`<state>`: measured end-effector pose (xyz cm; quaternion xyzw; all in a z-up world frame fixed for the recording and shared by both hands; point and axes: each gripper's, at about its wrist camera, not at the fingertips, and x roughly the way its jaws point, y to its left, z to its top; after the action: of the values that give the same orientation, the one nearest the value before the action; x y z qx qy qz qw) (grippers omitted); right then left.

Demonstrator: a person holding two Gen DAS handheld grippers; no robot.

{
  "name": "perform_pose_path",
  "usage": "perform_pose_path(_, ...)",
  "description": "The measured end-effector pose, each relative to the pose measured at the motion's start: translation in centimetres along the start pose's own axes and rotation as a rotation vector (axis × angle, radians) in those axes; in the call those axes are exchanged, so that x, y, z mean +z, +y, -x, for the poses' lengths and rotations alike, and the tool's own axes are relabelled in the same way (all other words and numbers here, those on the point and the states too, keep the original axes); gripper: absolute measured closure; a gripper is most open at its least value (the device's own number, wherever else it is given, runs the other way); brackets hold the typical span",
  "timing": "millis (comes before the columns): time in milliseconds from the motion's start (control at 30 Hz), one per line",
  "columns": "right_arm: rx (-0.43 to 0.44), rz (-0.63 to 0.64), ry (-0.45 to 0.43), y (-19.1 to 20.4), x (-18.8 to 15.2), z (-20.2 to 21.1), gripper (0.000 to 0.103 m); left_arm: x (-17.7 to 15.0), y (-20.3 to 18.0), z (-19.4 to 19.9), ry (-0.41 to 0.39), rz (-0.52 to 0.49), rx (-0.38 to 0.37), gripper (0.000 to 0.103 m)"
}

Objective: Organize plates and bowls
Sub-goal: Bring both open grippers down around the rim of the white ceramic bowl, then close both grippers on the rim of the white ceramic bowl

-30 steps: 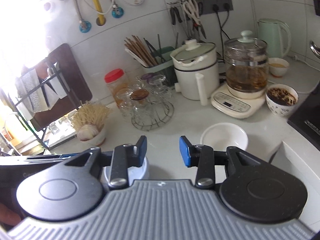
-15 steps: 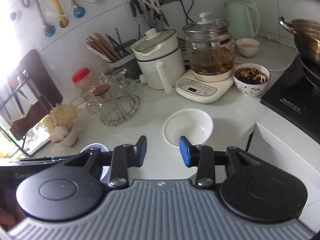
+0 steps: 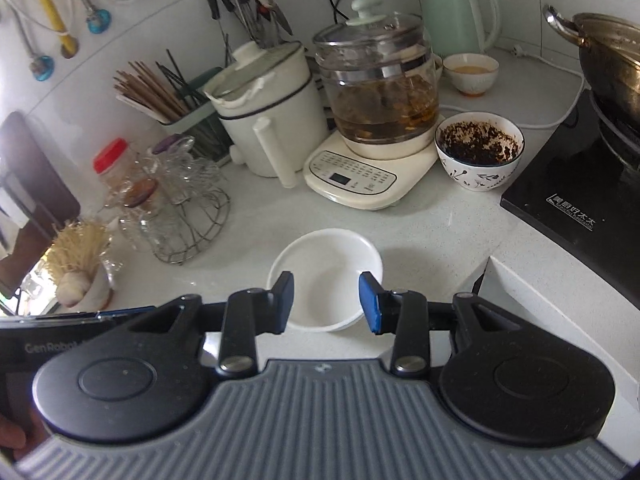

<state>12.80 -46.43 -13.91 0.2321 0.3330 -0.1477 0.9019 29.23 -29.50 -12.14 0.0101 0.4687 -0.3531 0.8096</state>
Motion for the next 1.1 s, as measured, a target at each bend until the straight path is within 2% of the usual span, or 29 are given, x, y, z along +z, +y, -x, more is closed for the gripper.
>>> perform_pose_path(200, -0.009, -0.026, 0.055, -1.2, 1.0, -2.7, 0.063, 1.6, 0.3, -3.4, 0.03, 0.013, 0.021, 0.052)
perform_pose_path(533, -0.046, -0.052, 0.144, -3.3, 2.1, -7.5, 0.063, 2.6, 1.0, -9.6, 0.117, 0.042, 0.012, 0.052)
perform_pose_path(933, -0.04, -0.068, 0.234, -4.8, 2.2, -11.6, 0.065, 3.9, 1.1, -14.4, 0.189, 0.041, 0.011, 0.052)
perform_pose_path(967, -0.036, -0.068, 0.237, -4.8, 2.2, -11.8, 0.065, 3.8, 1.2, -14.6, 0.194, 0.038, 0.014, 0.052)
perform_pose_path(1033, -0.036, -0.069, 0.253, -4.9, 2.3, -12.3, 0.073, 3.8, 1.3, -15.0, 0.202, 0.034, 0.022, 0.053)
perform_pose_path(1100, -0.037, -0.064, 0.262, -4.8, 2.3, -12.6, 0.074, 3.8, 1.4, -15.3, 0.207, 0.044, 0.027, 0.054)
